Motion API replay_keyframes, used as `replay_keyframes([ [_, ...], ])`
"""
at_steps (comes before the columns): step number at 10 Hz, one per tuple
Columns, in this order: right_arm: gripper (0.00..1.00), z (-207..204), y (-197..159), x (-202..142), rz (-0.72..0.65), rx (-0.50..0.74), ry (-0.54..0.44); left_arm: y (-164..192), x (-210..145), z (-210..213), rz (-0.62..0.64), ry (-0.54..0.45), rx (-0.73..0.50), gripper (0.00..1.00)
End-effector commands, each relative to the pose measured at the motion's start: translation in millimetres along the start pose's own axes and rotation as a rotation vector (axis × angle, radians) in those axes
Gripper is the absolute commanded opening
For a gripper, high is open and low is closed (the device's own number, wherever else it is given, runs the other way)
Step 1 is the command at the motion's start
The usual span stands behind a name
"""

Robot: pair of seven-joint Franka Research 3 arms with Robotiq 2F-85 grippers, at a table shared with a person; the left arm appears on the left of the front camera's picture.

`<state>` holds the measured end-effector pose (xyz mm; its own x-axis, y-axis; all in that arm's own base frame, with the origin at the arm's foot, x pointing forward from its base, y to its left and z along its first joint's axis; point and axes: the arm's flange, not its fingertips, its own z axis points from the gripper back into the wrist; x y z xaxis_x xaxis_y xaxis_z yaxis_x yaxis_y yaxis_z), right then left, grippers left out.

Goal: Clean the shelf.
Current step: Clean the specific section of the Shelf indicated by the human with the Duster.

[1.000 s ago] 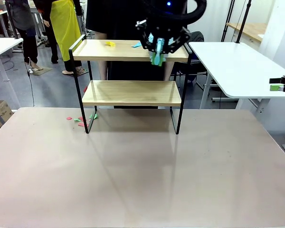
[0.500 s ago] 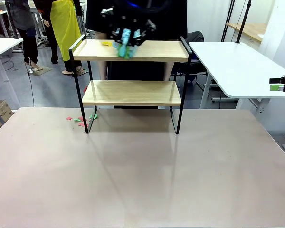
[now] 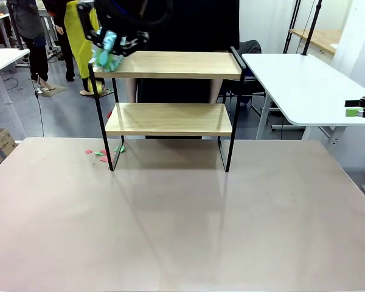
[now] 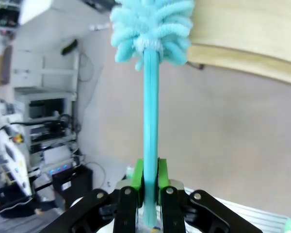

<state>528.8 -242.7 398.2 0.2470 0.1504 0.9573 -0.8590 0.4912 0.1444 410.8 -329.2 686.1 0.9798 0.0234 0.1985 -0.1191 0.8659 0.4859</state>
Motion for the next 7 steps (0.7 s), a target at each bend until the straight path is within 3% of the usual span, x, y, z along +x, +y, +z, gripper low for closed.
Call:
replay_keyframes([
  [1, 1.00, -1.1, 1.7, 2.3, 0.003, -0.001, -0.001, 18.9, -14.2, 0.2, 0.027, -0.045, 0.104, 0.14],
  [4, 1.00, -1.1, 1.7, 2.3, 0.003, -0.001, -0.001, 31.8, -36.0, 19.9, 0.009, -0.125, 0.030, 0.14],
  [5, 1.00, -1.1, 1.7, 2.3, 0.003, -0.001, -0.001, 17.8, -19.3, 16.2, 0.018, -0.067, 0.059, 0.14],
  [7, 1.00, -1.1, 1.7, 2.3, 0.003, -0.001, -0.001, 17.8, -19.3, 16.2, 0.018, -0.067, 0.059, 0.14],
])
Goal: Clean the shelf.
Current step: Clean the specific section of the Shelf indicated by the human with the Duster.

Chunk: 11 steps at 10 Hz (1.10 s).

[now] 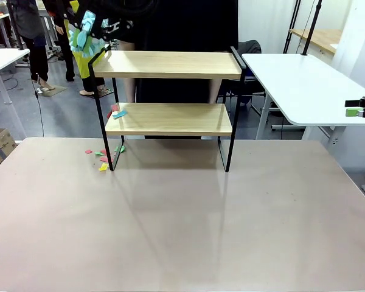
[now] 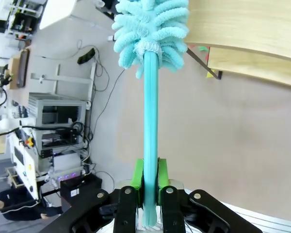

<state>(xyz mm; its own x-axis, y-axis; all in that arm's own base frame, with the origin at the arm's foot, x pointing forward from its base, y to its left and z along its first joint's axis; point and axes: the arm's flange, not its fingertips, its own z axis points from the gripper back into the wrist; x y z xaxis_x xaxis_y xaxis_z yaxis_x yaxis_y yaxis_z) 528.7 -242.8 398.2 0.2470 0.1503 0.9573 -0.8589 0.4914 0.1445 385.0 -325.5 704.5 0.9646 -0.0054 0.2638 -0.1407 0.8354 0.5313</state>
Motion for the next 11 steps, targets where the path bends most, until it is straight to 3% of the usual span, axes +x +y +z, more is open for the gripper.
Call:
replay_keyframes([
  [1, 1.00, -1.2, 1.7, 2.3, 0.003, -0.001, -0.001, 2.5, 2.1, -2.1, 0.007, 0.005, 0.001, 0.14],
  [2, 1.00, -1.2, 1.7, 2.3, 0.003, -0.001, -0.001, 0.0, 0.0, 0.0, 0.000, 0.000, 0.000, 0.14],
  [5, 1.00, -1.2, 1.7, 2.3, 0.003, -0.001, -0.001, 45.4, -10.1, 1.2, -0.061, -0.130, -0.132, 0.14],
  [11, 1.00, -1.2, 1.7, 2.3, 0.003, -0.001, -0.001, 111.7, -15.3, -13.4, -0.307, -0.240, -0.449, 0.14],
])
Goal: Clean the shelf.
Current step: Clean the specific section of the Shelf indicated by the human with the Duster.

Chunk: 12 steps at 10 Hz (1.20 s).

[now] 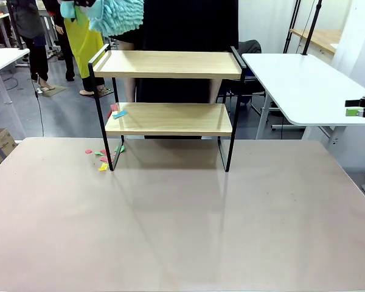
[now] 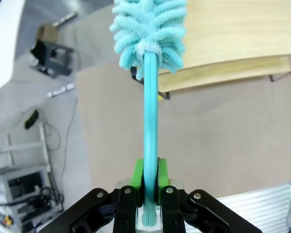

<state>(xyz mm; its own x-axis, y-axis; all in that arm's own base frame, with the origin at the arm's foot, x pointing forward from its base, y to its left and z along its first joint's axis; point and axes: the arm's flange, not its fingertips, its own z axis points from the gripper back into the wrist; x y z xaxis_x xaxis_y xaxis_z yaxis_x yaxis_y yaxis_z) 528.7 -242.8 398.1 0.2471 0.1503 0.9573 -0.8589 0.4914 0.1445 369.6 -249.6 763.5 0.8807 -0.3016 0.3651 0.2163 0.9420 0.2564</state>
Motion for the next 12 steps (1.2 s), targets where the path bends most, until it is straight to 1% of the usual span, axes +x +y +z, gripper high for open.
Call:
replay_keyframes([
  [1, 1.00, -1.2, 1.7, 2.4, 0.003, -0.001, -0.001, 26.4, -25.7, -7.9, -0.107, -0.014, -0.104, 0.14],
  [2, 1.00, -1.2, 1.7, 2.4, 0.003, -0.001, -0.001, 32.6, -33.8, -3.1, -0.144, -0.027, -0.148, 0.14],
  [3, 1.00, -1.2, 1.7, 2.4, 0.003, -0.001, -0.001, 38.2, -37.7, 2.1, -0.170, -0.018, -0.165, 0.14],
  [7, 1.00, -1.2, 1.7, 2.4, 0.003, -0.001, -0.001, 66.2, -65.3, 26.5, -0.342, 0.012, -0.256, 0.14],
  [8, 1.00, -1.2, 1.7, 2.4, 0.003, -0.001, -0.001, 75.0, -74.9, 32.6, -0.430, 0.015, -0.295, 0.14],
  [9, 1.00, -1.2, 1.7, 2.4, 0.003, -0.001, -0.001, 82.2, -80.0, 35.5, -0.491, 0.014, -0.314, 0.14],
  [10, 1.00, -1.2, 1.7, 2.4, 0.003, -0.001, -0.001, 88.3, -93.2, 39.6, -0.573, 0.004, -0.320, 0.14],
  [11, 1.00, -1.2, 1.7, 2.4, 0.003, -0.001, -0.001, 86.9, -100.0, 42.2, -0.661, 0.001, -0.282, 0.14],
  [12, 1.00, -1.2, 1.7, 2.4, 0.003, -0.001, -0.001, 87.8, -109.7, 43.4, -0.734, 0.028, -0.232, 0.14],
])
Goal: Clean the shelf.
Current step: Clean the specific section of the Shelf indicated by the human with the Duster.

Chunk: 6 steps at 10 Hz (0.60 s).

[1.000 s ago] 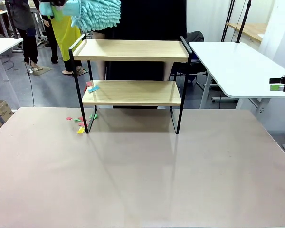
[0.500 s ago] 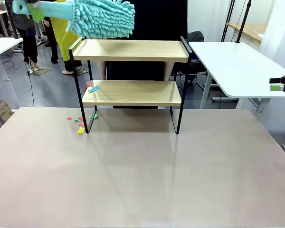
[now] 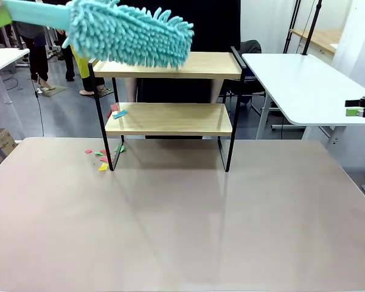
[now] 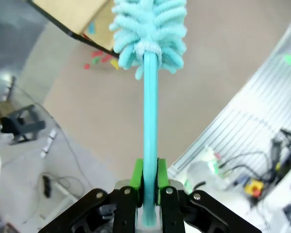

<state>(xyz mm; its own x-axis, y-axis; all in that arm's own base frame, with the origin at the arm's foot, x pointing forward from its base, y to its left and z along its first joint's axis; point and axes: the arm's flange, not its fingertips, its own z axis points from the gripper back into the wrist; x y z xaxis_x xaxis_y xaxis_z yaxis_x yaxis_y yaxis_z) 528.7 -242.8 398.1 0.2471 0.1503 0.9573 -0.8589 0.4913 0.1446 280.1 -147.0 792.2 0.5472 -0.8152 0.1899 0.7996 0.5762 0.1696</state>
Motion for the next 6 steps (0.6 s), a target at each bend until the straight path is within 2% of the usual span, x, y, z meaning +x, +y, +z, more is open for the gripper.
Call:
replay_keyframes([
  [1, 1.00, -1.1, 1.7, 2.4, 0.003, -0.001, -0.001, -9.5, -16.6, -4.1, -0.164, 0.082, 0.091, 0.14],
  [2, 1.00, -1.1, 1.7, 2.4, 0.003, -0.001, -0.001, -17.9, -24.3, -5.6, -0.256, 0.165, 0.132, 0.14],
  [5, 1.00, -1.1, 1.7, 2.4, 0.003, -0.001, -0.001, -40.4, -37.5, -18.3, -0.371, 0.365, 0.120, 0.14],
  [6, 1.00, -1.1, 1.7, 2.4, 0.003, -0.001, -0.001, -52.0, -37.3, -29.6, -0.422, 0.486, 0.107, 0.14],
])
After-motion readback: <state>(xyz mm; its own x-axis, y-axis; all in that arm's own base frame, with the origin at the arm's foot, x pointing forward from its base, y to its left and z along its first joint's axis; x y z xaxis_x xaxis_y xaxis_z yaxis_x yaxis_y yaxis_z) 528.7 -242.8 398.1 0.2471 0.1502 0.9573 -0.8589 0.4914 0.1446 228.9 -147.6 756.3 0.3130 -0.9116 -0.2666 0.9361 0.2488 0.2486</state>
